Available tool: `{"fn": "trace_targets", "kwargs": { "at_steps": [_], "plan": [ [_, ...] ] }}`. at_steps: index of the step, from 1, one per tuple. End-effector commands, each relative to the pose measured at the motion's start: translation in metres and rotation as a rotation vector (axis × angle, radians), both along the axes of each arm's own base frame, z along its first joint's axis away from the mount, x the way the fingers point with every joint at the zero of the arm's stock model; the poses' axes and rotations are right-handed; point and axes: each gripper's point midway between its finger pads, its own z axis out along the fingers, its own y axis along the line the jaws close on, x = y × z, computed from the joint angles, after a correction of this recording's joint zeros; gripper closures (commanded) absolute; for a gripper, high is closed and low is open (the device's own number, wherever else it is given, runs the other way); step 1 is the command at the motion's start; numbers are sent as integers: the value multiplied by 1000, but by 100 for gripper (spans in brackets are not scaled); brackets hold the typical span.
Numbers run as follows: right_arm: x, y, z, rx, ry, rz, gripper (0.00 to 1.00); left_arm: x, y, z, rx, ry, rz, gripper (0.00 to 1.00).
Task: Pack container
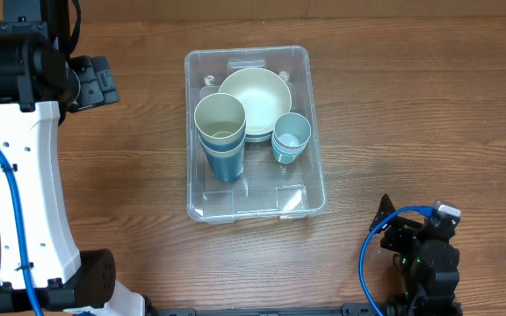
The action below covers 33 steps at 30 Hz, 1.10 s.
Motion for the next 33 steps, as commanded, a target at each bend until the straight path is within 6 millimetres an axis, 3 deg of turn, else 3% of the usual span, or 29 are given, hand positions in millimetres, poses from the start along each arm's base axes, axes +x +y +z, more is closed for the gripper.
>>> {"fn": "trace_targets", "kwargs": {
  "at_steps": [1, 4, 8, 13, 17, 21, 28, 33],
  "plan": [
    [0, -2, -5, -6, 2, -10, 0, -25, -4, 26, 42, -89, -13, 0],
    [0, -2, -5, -6, 2, -10, 0, -23, -4, 51, 43, -297, -11, 0],
    [0, -2, -5, -6, 2, -10, 0, -27, -18, 79, 76, -551, -168, 0],
    [0, -2, -5, -6, 2, -10, 0, -61, -16, 74, 185, -682, -253, 0],
    [0, -2, -5, -6, 2, -10, 0, -90, -7, 43, 210, -708, -224, 0],
    [0, -2, -5, -6, 2, -10, 0, -108, -2, -3, 216, -731, -199, 0],
    [0, -2, -5, -6, 2, -10, 0, -110, -2, -94, 210, -688, -200, 0],
    [0, -2, -5, -6, 2, -10, 0, -106, 0, -130, 228, -751, -189, 0]
  ]
}}
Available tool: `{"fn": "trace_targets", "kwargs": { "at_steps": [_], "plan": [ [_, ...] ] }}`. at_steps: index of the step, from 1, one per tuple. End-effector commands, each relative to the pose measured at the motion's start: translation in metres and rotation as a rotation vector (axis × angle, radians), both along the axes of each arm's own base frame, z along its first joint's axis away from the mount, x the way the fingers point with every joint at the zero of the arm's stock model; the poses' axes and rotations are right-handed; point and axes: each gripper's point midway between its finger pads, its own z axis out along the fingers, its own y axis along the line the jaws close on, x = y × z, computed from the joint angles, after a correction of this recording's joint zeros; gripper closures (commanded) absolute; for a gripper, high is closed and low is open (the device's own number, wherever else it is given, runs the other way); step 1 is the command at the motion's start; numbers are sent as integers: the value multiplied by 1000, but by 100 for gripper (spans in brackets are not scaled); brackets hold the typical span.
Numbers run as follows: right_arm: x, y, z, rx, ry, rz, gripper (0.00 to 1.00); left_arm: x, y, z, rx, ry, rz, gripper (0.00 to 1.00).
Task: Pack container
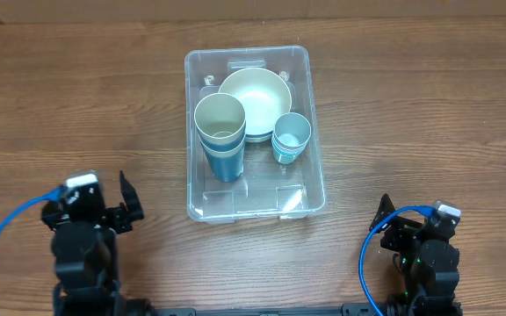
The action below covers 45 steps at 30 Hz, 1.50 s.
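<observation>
A clear plastic container (299, 204) sits at the table's middle. Inside it are a cream bowl (257, 89) at the back, a stack of tall cups (220, 123) with a pale green one on top of blue ones, and a stack of small light-blue cups (291, 133) on the right. My left gripper (123, 195) rests low at the front left, well clear of the container. At the front right sits my right gripper (383, 212). Each gripper's fingers look pressed together into one dark point, with nothing held.
Bare wooden table surrounds the container. Blue cables loop beside both arm bases, at the front left (7, 230) and front right (369, 254). The front part of the container's floor (253, 195) holds nothing.
My left arm stood raised along the left edge with its wrist at the back left. It is now folded down at the front left. The container, its contents and the right arm are unchanged.
</observation>
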Motion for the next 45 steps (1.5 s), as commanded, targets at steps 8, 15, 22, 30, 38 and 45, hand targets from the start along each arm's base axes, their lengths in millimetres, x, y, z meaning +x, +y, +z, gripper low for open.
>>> {"fn": "trace_targets", "kwargs": {
  "at_steps": [8, 15, 22, 30, 38, 45],
  "plan": [
    [0, -2, -5, -6, 5, -11, 0, -11, 1, -50, 25, -60, 0, 0],
    [0, -2, -5, -6, 5, -11, 0, -15, 0, -67, 25, -68, -2, 0],
    [0, -2, -5, -6, 5, -11, 0, -14, -1, -81, 24, -76, -8, 0],
    [0, -2, -5, -6, 5, -11, 0, -14, -1, -81, 24, -74, -6, 0],
    [0, -2, -5, -6, 5, -11, 0, -14, -1, -81, 24, -74, -7, 0],
    [0, -2, -5, -6, 5, -11, 0, -14, -1, -81, 24, -74, -6, 0]
  ]
}}
